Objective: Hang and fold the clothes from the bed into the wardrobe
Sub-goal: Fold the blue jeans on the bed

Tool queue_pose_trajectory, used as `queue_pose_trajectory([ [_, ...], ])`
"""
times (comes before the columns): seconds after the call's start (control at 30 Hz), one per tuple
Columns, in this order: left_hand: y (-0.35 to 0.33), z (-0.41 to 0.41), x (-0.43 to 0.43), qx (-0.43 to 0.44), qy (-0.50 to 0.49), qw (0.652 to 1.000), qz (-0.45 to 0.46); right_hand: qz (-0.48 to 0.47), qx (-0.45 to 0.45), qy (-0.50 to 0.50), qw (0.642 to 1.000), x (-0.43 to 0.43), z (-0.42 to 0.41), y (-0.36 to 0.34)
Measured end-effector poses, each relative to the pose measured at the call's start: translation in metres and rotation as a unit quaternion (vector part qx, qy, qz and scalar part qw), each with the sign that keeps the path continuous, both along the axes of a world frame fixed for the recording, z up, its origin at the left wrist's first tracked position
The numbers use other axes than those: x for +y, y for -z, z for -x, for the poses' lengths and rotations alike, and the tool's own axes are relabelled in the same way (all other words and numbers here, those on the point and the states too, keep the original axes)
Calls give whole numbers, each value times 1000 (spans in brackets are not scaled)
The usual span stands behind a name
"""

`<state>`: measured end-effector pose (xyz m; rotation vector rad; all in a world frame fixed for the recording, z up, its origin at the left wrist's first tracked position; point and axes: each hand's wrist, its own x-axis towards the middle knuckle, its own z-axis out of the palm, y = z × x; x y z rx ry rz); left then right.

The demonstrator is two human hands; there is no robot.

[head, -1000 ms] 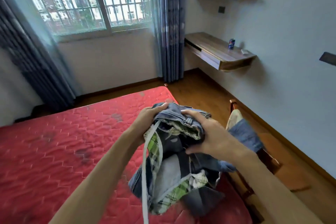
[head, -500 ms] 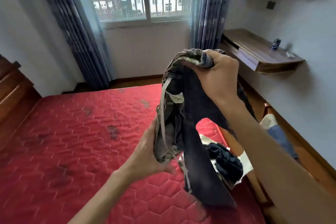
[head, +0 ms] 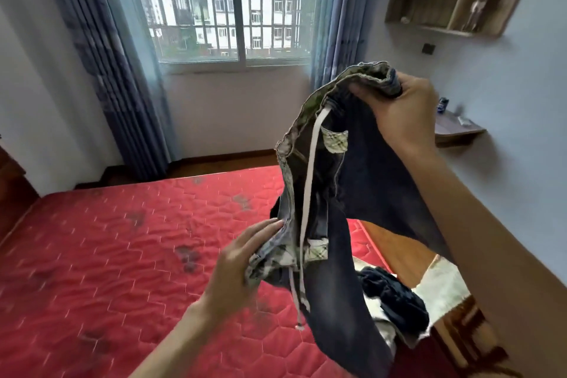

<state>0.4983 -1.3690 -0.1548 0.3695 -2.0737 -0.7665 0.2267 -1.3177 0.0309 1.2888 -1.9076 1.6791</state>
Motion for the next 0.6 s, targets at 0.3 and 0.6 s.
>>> queue_pose_trajectory([
  [0.3,-82,-48,-133,173,-115,877,-432,-301,1,94,949,-31,10,5],
  [0.6,-196,-94,-171,137,-56,948,-281,-394,152,121,899,-62,-7,-63],
])
